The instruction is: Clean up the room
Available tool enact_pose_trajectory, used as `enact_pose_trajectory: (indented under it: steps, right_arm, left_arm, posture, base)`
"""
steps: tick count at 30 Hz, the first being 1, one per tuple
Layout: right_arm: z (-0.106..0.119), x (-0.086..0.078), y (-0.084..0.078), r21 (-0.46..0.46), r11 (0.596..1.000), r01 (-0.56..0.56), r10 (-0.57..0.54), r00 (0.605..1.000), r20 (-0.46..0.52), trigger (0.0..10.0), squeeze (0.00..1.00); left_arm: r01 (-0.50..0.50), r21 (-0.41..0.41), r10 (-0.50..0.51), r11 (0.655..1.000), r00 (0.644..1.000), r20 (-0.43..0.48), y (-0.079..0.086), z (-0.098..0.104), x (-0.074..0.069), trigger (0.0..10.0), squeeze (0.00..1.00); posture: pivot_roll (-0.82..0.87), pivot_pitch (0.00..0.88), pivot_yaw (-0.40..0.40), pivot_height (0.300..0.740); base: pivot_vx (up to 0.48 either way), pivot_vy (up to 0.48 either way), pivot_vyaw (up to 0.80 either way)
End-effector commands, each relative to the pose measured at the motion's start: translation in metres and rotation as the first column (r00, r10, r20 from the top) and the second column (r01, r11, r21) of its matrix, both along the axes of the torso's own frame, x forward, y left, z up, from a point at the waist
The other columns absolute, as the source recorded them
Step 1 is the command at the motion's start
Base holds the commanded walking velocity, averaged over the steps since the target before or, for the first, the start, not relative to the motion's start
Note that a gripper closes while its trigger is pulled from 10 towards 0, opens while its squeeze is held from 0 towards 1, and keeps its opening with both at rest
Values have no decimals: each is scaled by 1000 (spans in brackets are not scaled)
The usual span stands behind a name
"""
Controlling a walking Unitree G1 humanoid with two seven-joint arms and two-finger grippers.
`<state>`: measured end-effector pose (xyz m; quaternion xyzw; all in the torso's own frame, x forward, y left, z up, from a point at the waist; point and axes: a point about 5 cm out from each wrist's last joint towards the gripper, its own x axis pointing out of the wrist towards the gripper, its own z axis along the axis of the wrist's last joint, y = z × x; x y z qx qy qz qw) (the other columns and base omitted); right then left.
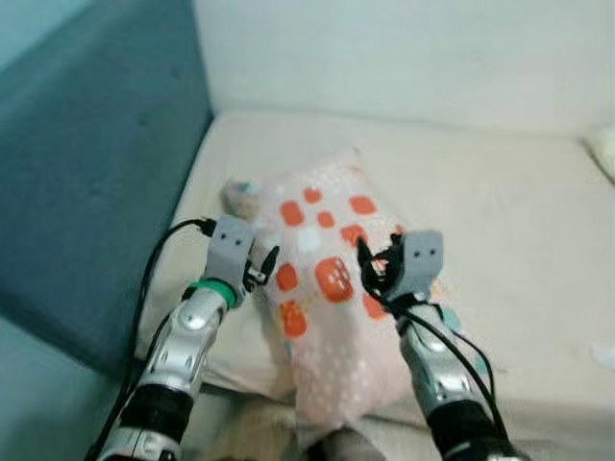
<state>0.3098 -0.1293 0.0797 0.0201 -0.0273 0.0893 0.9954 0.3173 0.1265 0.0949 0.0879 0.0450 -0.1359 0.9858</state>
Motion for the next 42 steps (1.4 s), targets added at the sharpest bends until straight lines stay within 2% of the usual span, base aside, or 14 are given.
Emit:
enact_pose_trajectory:
  steps: [1,15,33,42]
  right_arm:
    - [-3,-1,-2,-3,1000,10,-10,1000,-14,10000,0]
    - [-1,-3,2,-23,1000,-20,20,1000,6,10000,0]
    - [-4,-4,0,-17,1000,-16,16,1000,-9,10000,0]
    - [-4,-4,-2,-16,1000,-12,11,1000,-12,10000,0]
  left_arm:
    - [-3,11,3,1000,1000,-19,0,-3,-1,10000,0]
    - [-41,14,41,999,999,-32,6,-7,-2,10000,0]
    - [-31,13,31,999,999,-29,1,-7,-2,10000,0]
    - [-25,13,25,1000,999,-28,-2,-6,0,10000,0]
  posture:
    - [-4,6,49,740]
    - [-6,6,44,735]
    - [-10,10,46,675]
    - [-10,5,47,625]
  base:
    - [0,0,-556]
    - [0,0,0]
    - [0,0,0]
    - [0,0,0]
